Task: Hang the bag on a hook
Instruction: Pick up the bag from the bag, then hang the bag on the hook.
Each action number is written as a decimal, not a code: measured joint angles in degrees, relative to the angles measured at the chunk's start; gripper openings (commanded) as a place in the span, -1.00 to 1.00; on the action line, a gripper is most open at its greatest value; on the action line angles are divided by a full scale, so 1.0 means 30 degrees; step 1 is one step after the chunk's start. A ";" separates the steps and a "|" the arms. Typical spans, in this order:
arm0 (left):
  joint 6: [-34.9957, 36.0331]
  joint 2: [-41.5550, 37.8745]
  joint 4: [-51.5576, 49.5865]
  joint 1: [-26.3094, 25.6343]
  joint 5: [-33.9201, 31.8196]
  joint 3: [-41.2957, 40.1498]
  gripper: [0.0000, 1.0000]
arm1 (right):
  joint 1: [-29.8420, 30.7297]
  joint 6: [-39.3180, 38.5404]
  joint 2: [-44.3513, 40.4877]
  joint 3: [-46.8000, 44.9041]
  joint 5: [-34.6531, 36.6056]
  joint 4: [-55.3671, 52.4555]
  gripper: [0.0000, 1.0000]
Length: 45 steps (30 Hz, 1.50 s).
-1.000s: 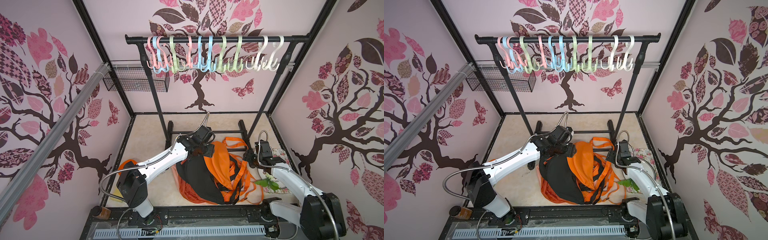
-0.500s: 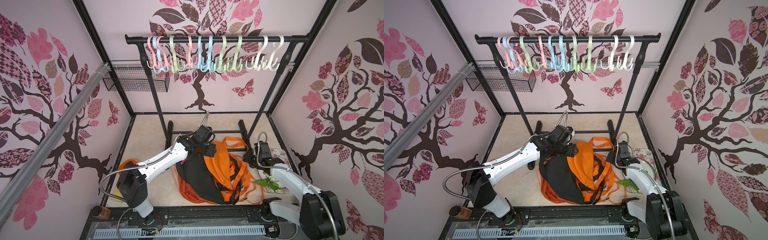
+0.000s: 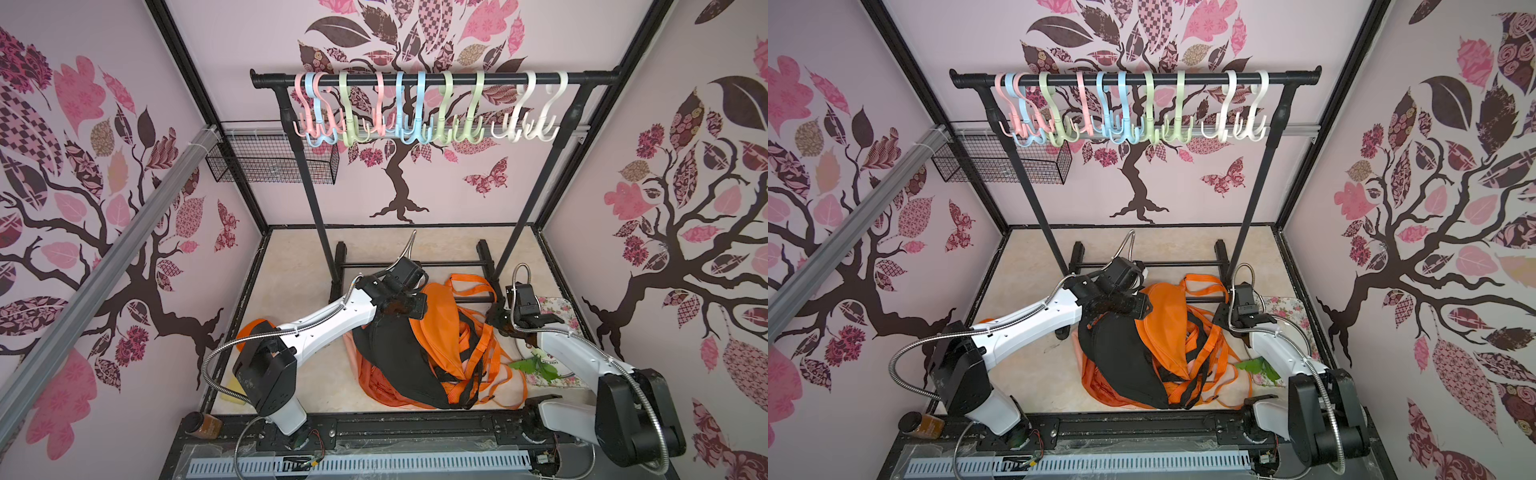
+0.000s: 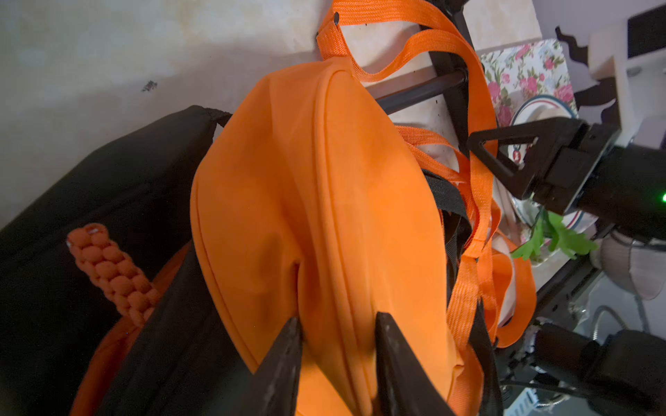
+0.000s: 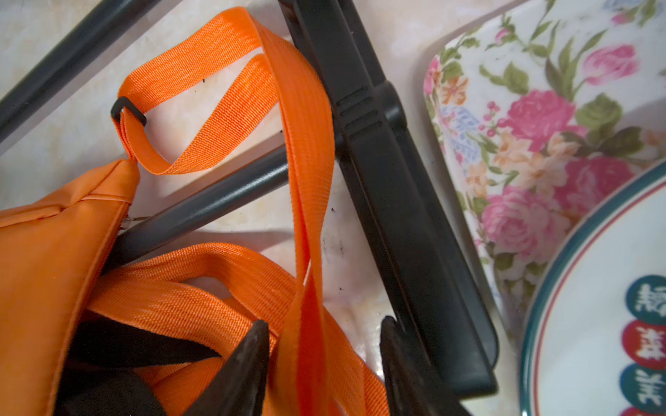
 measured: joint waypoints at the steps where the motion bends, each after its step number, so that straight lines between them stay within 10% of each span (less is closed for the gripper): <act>1: 0.0015 0.0000 0.0087 0.0058 0.0044 -0.0036 -0.52 | 0.0000 0.0015 0.0124 0.0000 0.0007 0.0058 -0.09; 10: -0.0335 -0.0750 0.1013 0.0780 0.0423 -0.1093 -1.00 | 0.0000 -0.0146 0.1144 0.0568 -0.0255 0.0328 -1.00; 30: -0.0342 -0.8969 0.9595 0.1413 -0.0313 -0.6958 -1.00 | 0.1005 -0.2339 0.0109 0.9792 0.4007 -0.5260 -1.00; 35: 0.0124 -1.1475 1.2502 0.1209 -0.0772 -0.9194 0.05 | 0.1005 -0.3956 0.0051 1.3967 0.5472 -0.6397 -1.00; 45: 0.4211 -1.2903 1.3894 -0.0831 -0.2907 -0.9114 0.30 | 0.1239 -0.8364 0.0117 1.8833 0.4269 -0.6346 -1.00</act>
